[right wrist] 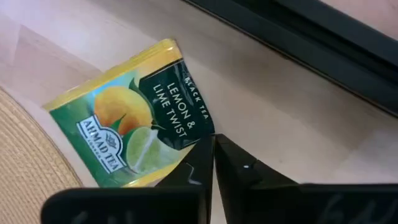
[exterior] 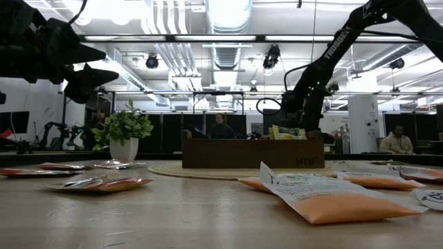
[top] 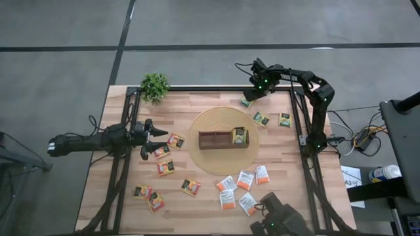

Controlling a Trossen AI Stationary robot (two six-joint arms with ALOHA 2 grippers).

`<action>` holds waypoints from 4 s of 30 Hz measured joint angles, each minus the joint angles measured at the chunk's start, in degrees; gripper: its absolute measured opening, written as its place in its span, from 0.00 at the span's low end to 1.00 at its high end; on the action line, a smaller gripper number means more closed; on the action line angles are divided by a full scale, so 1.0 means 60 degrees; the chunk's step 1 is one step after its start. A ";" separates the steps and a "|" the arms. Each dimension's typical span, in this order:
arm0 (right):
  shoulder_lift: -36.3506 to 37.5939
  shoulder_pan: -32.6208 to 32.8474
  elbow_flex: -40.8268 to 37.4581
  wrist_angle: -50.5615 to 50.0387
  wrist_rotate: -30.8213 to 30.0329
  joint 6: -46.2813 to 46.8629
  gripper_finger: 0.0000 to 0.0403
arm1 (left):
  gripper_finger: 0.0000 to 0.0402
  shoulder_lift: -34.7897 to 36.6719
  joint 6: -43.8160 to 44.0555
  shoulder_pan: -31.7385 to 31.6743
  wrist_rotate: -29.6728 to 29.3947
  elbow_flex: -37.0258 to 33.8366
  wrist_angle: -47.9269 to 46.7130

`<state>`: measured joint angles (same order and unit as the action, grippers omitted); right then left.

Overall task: Pick & Place Tea
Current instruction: Put the yellow tea bag into the right section of the wooden organizer

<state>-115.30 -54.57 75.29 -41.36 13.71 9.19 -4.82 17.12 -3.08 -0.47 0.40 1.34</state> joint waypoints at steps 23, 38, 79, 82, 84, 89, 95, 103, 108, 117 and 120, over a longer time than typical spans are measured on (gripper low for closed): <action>0.4320 0.0782 -0.0109 -0.1194 0.1743 -0.4585 0.02 | 0.64 0.0000 0.0000 -0.0001 0.0000 0.0003 -0.0001; 0.6129 0.2674 -0.0294 -0.2470 0.2221 -0.4353 0.02 | 0.64 0.0000 0.0000 -0.0001 0.0000 0.0002 -0.0004; 0.6111 0.6257 -0.4849 0.1960 0.0473 -0.1747 0.02 | 0.64 0.0000 0.0000 0.0002 0.0000 0.0004 -0.0004; 0.6079 0.6313 -0.4824 0.2074 0.0249 -0.1736 0.02 | 0.64 0.0000 0.0000 0.0000 0.0000 0.0001 -0.0004; 0.6079 0.6308 -0.4747 0.2264 0.0199 -0.1567 0.02 | 0.64 0.0000 0.0001 -0.0001 0.0000 0.0001 -0.0004; 0.6078 0.6307 -0.4514 0.2270 0.0197 -0.1740 0.02 | 0.64 0.0000 0.0000 0.0000 0.0000 0.0002 -0.0004; 0.5958 0.6309 -0.4495 0.1867 0.0503 -0.2132 0.02 | 0.64 0.0000 0.0001 -0.0001 0.0000 0.0003 -0.0004; 0.5505 0.6306 -0.4478 0.1391 0.0569 -0.2320 0.03 | 0.64 0.0001 0.0000 0.0002 0.0000 0.0001 -0.0004; 0.5514 0.6309 -0.4477 0.1549 0.0578 -0.2302 0.10 | 0.64 0.0000 0.0001 0.0002 0.0000 0.0000 -0.0004; 0.5594 0.6302 -0.4488 0.1603 0.0735 -0.2391 0.35 | 0.64 0.0000 0.0004 0.0002 0.0000 0.0004 0.0000; 0.5700 0.6301 -0.4478 0.1603 0.0931 -0.2609 0.42 | 0.64 0.0003 0.0000 0.0001 0.0000 0.0002 0.0000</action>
<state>-81.10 -16.76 48.42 -31.75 19.29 -6.46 -4.80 17.12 -3.08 -0.47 0.42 1.34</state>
